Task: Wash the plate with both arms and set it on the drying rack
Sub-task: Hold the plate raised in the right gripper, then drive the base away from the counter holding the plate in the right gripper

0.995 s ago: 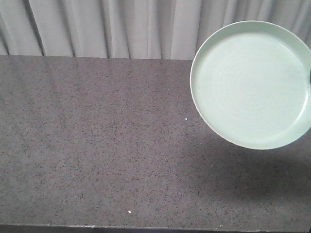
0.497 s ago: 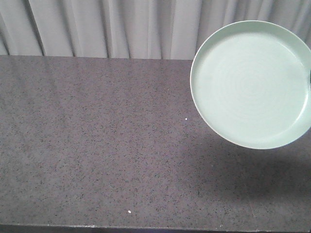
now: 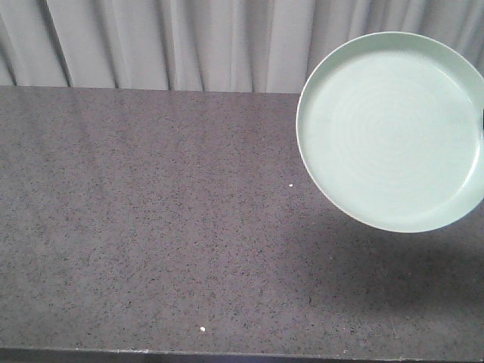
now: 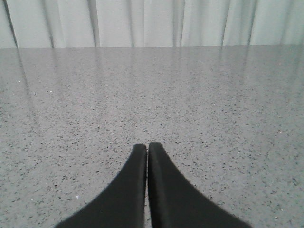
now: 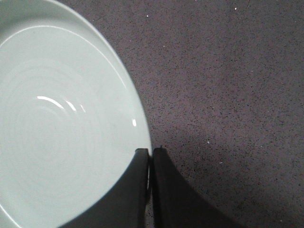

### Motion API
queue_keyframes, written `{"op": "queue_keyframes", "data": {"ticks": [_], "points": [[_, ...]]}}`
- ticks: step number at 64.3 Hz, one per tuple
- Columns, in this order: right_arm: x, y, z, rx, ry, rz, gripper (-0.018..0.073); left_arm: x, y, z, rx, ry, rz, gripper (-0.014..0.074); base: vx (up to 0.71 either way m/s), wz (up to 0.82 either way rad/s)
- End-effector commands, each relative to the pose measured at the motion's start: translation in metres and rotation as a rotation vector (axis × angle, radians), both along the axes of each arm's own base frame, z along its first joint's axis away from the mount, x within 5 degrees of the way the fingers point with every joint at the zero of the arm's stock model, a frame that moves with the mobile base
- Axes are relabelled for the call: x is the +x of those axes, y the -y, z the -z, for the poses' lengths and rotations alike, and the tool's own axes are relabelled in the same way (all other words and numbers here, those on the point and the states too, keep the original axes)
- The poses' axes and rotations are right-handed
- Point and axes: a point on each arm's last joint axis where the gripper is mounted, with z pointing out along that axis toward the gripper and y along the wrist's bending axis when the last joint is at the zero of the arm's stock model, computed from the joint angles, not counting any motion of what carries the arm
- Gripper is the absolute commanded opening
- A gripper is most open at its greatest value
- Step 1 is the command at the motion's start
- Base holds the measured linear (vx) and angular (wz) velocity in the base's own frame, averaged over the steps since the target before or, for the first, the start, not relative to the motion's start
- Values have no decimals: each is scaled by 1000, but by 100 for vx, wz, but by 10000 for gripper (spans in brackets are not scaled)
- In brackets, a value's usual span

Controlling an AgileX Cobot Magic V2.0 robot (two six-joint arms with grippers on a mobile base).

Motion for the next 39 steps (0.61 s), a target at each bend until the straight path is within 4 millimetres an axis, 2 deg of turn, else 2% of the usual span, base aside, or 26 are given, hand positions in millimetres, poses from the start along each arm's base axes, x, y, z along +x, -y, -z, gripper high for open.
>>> {"op": "queue_keyframes", "data": {"ticks": [1,18,39], "points": [[-3,-2,-14,25,85,16,-8,0,1,-2,-11,70,14,-6,0,2],[-3,-2,-14,25,85,16,-8,0,1,-2,-11,70,14,-6,-2,10],[-3,-2,-14,25,85,16,-8,0,1,-2,-11,70,14,-6,-6,25]]}}
